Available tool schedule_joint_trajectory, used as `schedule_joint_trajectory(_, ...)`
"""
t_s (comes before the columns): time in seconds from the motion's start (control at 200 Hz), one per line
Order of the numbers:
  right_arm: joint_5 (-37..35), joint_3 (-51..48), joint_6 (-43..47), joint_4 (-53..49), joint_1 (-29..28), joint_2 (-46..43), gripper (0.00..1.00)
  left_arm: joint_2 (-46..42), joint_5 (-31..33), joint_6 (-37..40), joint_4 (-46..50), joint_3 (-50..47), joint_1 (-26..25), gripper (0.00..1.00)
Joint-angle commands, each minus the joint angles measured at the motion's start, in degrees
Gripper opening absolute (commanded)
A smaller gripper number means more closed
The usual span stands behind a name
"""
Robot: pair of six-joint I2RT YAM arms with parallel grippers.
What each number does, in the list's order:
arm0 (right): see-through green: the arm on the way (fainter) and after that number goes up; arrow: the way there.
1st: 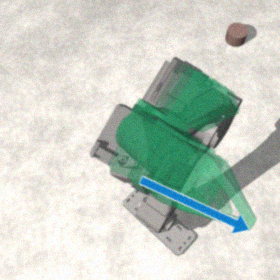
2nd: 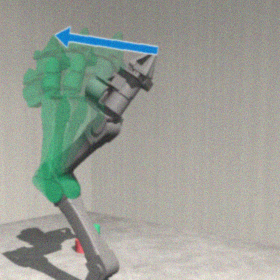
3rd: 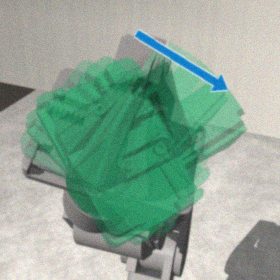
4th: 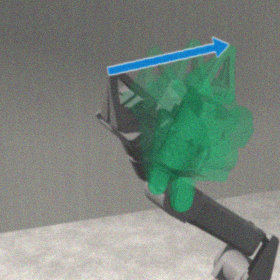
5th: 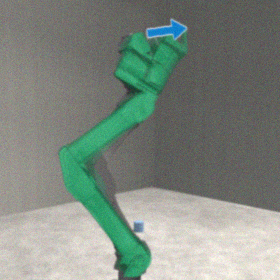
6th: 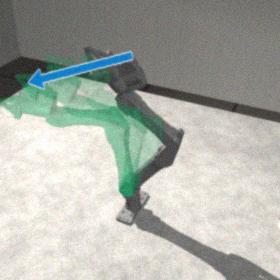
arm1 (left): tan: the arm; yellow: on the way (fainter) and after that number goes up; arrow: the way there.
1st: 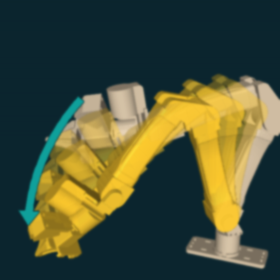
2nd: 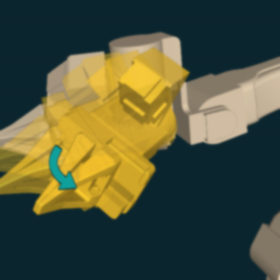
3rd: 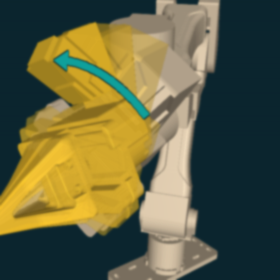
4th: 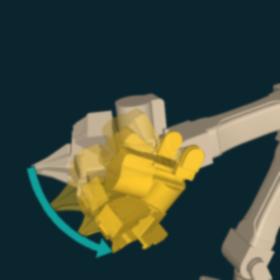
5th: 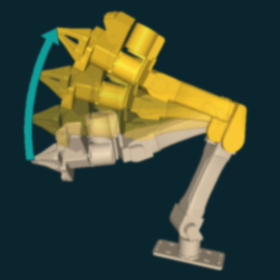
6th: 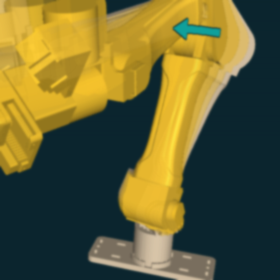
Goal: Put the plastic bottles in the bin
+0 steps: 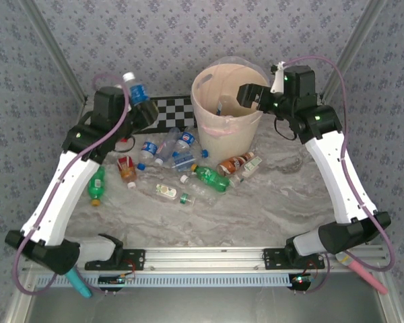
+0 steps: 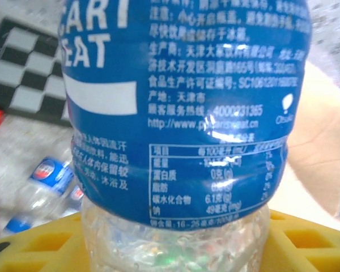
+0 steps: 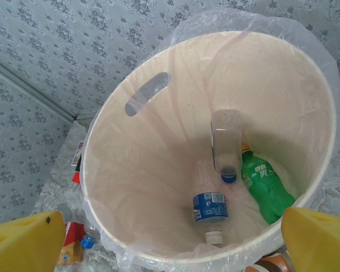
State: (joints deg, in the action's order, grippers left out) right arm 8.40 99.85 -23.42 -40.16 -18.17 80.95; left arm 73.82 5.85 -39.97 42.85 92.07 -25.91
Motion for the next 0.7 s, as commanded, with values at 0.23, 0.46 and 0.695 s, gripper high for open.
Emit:
schedule_joint_trajectory(0.23,-1.05,-0.98,0.66,-0.59,-0.38,-4.25,1.00,16.38,-5.06,6.04,-9.01,19.26,-6.96,0.59)
schedule_joint_trajectory(0.46,-3.08,-1.23,0.74,-2.46,-0.59,-6.26,1.00,27.45,-7.82,7.42,-7.55,32.47,-10.46,0.59)
schedule_joint_trajectory(0.695,-4.08,-2.39,0.30,-2.46,-0.88,-7.23,1.00,36.94,-10.75,5.69,-2.47,43.34,-10.90,0.59)
